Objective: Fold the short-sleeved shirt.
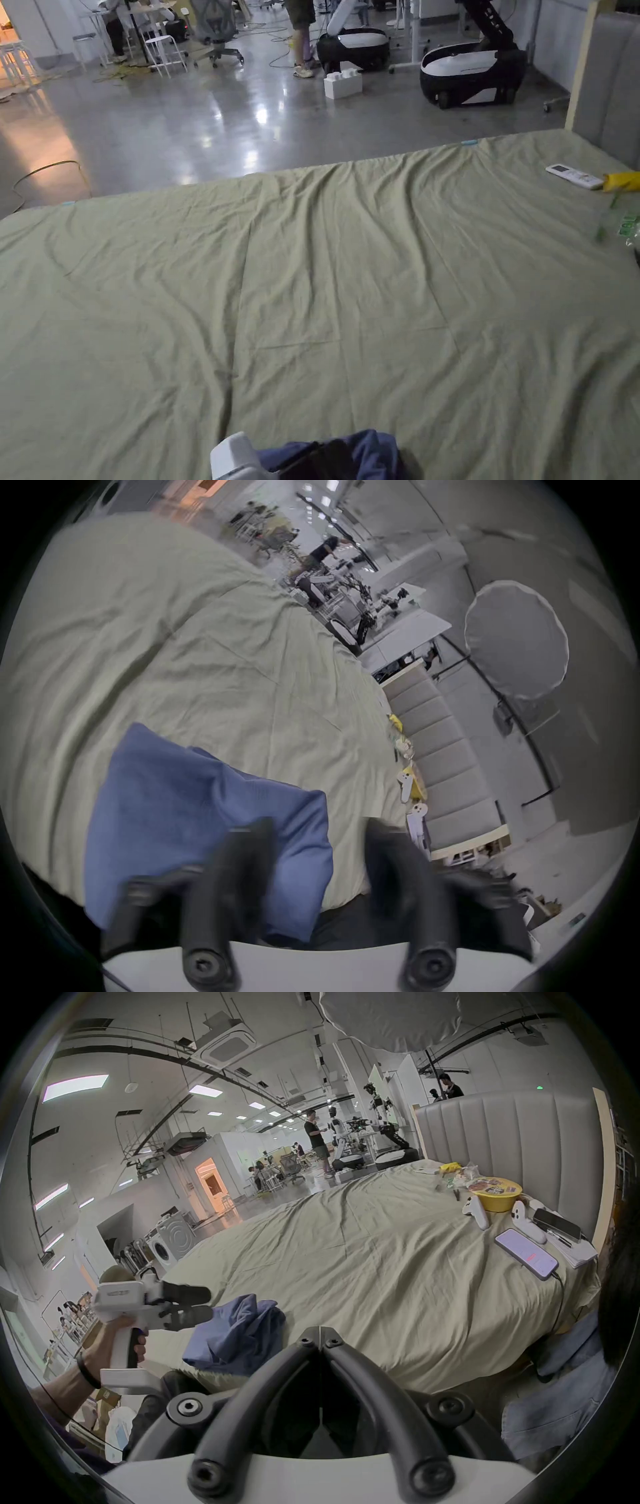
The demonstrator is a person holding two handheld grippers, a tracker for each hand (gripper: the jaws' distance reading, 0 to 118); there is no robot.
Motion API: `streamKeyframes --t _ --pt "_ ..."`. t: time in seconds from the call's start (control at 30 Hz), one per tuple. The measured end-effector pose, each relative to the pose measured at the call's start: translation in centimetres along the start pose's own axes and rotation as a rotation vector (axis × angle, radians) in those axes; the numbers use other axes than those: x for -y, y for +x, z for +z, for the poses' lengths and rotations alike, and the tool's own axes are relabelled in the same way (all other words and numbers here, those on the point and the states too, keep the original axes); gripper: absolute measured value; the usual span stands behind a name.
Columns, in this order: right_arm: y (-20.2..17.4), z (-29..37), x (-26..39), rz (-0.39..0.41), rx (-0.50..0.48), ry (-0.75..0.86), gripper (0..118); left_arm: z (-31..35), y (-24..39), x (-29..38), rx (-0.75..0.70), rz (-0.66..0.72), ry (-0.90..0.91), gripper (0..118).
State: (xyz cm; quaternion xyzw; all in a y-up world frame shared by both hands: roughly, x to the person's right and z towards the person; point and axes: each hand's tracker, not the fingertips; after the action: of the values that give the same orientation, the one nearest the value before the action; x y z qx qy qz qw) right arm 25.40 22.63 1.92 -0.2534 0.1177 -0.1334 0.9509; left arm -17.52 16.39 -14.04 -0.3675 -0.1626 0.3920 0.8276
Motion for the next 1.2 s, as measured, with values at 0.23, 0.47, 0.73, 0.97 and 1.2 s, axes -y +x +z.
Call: streamKeyframes --t 0.23,0.47,0.73,0.97,1.2 --pt "-1.4 0.1 0.1 0.05 0.0 -0.035 0 -8.1 -0.6 5.0 -0.134 -0.133 -0.246 2" --pt "-3.3 -2.2 0.6 0.088 -0.026 -0.119 0 -7.7 -0.6 4.5 -0.123 -0.14 -0.19 1" --pt "-8.4 -14.1 -1.0 0.061 -0.155 -0.345 0 5.0 -2.2 0.1 0.145 -0.007 0.108 2" --pt "-11.9 -25.4 1.1 0.195 -0.128 -0.48 0 10.6 -5.7 -1.0 0.0 -0.055 0.143 6" --pt "-11.1 -28.8 1.8 0.281 -0.076 -0.623 0 8.1 -9.0 -2.8 -0.115 -0.005 0.076 90"
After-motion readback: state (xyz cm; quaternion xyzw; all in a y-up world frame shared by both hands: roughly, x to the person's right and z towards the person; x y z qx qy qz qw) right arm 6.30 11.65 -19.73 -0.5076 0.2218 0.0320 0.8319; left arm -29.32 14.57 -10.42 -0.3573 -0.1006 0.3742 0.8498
